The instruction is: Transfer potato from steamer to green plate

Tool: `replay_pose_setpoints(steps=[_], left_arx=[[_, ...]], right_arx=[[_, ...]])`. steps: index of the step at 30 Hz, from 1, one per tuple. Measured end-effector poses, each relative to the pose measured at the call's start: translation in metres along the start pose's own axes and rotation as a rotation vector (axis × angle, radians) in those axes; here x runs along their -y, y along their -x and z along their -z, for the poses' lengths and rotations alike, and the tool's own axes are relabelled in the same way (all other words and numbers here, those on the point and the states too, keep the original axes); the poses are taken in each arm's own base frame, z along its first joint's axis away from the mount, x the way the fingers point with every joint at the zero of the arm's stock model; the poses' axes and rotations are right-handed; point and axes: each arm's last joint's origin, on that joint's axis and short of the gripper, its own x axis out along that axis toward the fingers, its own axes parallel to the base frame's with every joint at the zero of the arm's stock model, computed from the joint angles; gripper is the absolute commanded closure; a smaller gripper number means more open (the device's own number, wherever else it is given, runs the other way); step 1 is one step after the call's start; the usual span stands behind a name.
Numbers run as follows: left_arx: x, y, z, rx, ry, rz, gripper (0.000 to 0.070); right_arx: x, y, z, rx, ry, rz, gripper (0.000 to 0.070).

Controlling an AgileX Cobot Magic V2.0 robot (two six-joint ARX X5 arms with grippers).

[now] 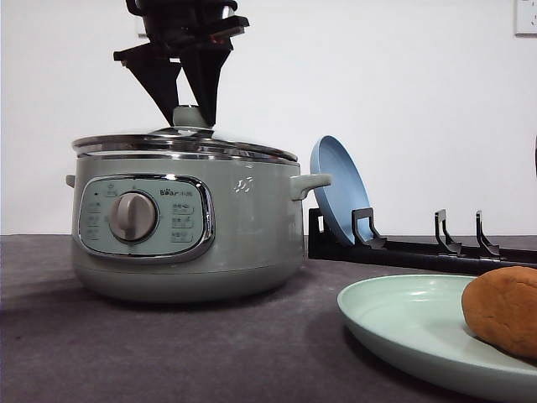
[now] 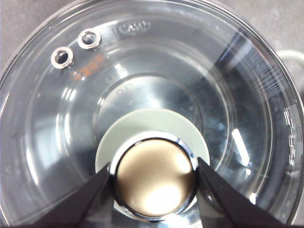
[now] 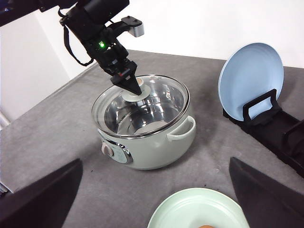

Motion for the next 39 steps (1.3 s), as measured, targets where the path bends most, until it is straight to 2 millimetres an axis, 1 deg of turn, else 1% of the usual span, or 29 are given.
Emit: replay_pose_setpoints(steps=[8,13,20,27,33,39], left_arx=[[0.001,0.018,0.005,0.036,-0.005,-0.001,0.0700],[0.001,0.019,0.005,0.043,-0.005,-0.001,0.0700],[0.001,0.019,-0.001,0.099,-0.007,0.005,0.0700],[0.001,0.013,0.002,0.066,-0.005,0.006,0.0700],[0.000,-0.003,0.004,0.045,-0.005,0.005,0.0700],[-0.001,-0.005,0.002,0.057,-0.014,0.003,0.0700]], right_arx=[[0.000,0.000,0.000,0.000,0.000,0.000,0.0076],[0.000,0.000,0.000,0.000,-0.001,-0.001,0.0076],[0.000,0.000,0.000,0.000,-0.001,-0.001,0.0076],[0.000,0.000,0.000,0.000,-0.001,-0.001,0.0076],[0.000,0.000,0.000,0.000,0.000,-0.001,0.0076],[0.000,0.000,0.000,0.000,0.000,0.000,0.0076]])
